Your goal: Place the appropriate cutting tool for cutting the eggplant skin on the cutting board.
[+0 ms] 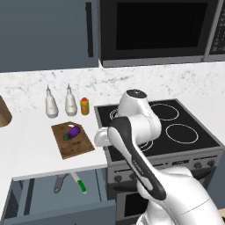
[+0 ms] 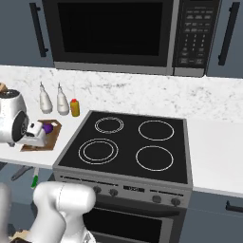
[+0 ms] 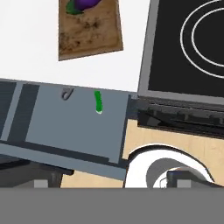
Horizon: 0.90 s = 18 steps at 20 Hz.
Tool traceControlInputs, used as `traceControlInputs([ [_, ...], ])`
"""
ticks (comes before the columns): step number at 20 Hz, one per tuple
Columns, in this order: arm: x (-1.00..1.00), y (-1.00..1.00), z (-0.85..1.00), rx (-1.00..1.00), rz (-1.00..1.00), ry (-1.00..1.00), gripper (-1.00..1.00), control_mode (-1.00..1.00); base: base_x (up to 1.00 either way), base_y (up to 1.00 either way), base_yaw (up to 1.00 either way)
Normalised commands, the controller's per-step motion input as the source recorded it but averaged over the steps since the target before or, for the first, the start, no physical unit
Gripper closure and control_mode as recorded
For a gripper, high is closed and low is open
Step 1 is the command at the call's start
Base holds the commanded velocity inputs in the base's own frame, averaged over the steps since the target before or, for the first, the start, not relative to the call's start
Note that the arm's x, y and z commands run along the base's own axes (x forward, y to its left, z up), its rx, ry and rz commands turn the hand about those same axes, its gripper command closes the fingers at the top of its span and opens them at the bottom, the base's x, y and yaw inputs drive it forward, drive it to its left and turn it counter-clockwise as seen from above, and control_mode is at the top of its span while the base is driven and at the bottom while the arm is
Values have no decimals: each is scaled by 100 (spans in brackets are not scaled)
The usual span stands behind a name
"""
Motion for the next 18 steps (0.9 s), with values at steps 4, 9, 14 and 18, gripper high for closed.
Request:
traceControlInputs([
  [4, -16, 99, -78, 6, -11, 13, -100, -100, 0, 0, 0],
  [9, -9, 88, -60, 4, -12, 25, -100, -100, 0, 0, 0],
  [14, -36, 58, -77, -4, -2, 12, -100, -100, 0, 0, 0],
  [18, 0, 33, -71, -13, 0, 13, -100, -100, 0, 0, 0],
])
